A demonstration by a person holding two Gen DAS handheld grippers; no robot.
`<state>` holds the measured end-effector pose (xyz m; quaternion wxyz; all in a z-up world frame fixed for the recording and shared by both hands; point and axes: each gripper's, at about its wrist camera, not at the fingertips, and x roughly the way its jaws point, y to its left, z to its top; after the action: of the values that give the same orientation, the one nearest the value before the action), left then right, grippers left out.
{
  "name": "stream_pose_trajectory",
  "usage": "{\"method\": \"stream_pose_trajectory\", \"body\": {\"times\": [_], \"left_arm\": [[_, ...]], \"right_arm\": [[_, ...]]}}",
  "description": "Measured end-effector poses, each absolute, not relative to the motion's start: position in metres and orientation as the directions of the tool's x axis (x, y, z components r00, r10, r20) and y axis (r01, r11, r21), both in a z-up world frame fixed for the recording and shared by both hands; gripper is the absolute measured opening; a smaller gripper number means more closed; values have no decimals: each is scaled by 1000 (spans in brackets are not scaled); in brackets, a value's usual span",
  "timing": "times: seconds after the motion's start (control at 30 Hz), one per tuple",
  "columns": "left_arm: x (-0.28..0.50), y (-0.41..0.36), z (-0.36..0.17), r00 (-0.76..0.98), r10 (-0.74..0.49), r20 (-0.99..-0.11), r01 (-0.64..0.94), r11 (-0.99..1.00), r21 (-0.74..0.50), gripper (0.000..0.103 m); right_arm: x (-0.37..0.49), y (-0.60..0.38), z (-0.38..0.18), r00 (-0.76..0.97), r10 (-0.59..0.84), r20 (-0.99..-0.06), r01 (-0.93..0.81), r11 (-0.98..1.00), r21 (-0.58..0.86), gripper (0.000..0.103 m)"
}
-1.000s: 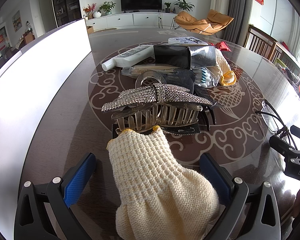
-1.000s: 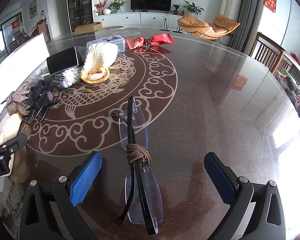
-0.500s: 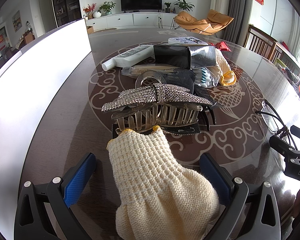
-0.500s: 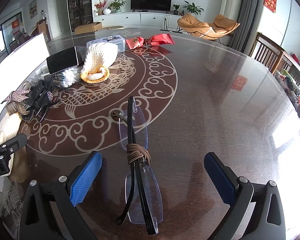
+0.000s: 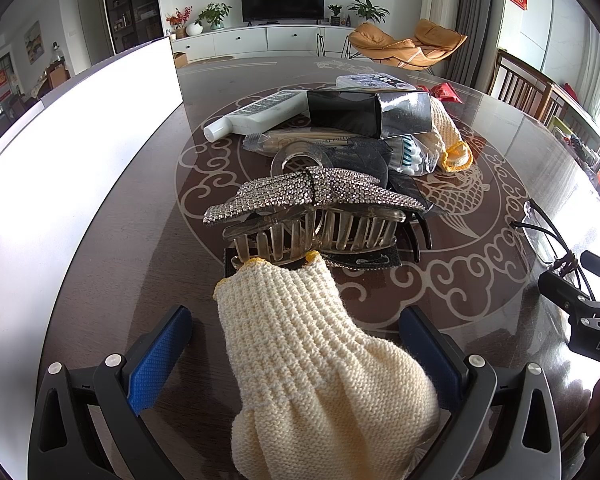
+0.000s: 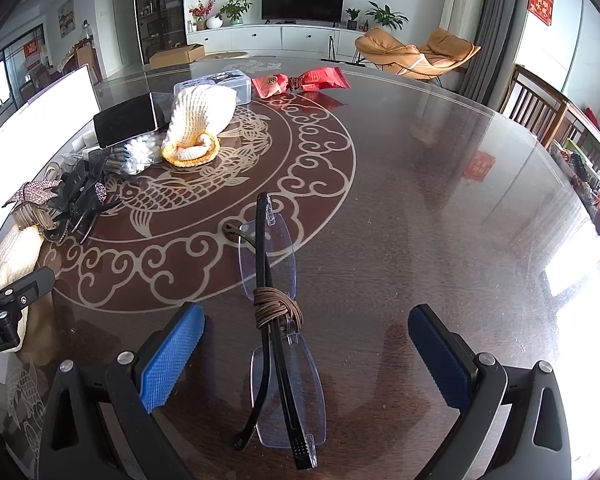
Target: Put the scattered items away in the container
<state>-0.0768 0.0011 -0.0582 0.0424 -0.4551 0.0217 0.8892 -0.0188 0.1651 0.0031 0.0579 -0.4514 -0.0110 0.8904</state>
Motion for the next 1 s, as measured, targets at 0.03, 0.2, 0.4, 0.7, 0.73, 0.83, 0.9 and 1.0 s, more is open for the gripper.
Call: {"method": "stream_pose_trajectory", "body": {"times": [0.03,0.2,0.4,0.7,0.73,0.83,0.9,1.0], "left_arm": [[-77,1,-58,-582,56,-811,-95,-995,0,103],[-77,1,-58,-582,56,-811,-95,-995,0,103],[-77,1,-58,-582,56,-811,-95,-995,0,103],[-77,1,-58,-582,56,-811,-95,-995,0,103],[-77,1,-58,-582,56,-811,-95,-995,0,103],[-77,1,-58,-582,56,-811,-95,-995,0,103],[-77,1,-58,-582,56,-811,-95,-995,0,103],[-77,1,-58,-582,56,-811,-95,-995,0,103]], "right_arm": [[-19,164,3,-587,116,-801,-93,-993,-76,102],[-19,166,3,-585,108,-804,-92,-994,-66,102],[-18,166,3,-584,106,-804,-92,-994,-64,102],[-17,167,3,-581,94,-809,-93,-994,-49,102],[-17,167,3,-581,95,-808,-93,-994,-50,102],[-17,167,3,-580,92,-809,-93,-995,-47,102],[-18,169,3,-578,83,-812,-94,-995,-35,102],[-18,172,2,-572,63,-818,-98,-995,-8,102]]}}
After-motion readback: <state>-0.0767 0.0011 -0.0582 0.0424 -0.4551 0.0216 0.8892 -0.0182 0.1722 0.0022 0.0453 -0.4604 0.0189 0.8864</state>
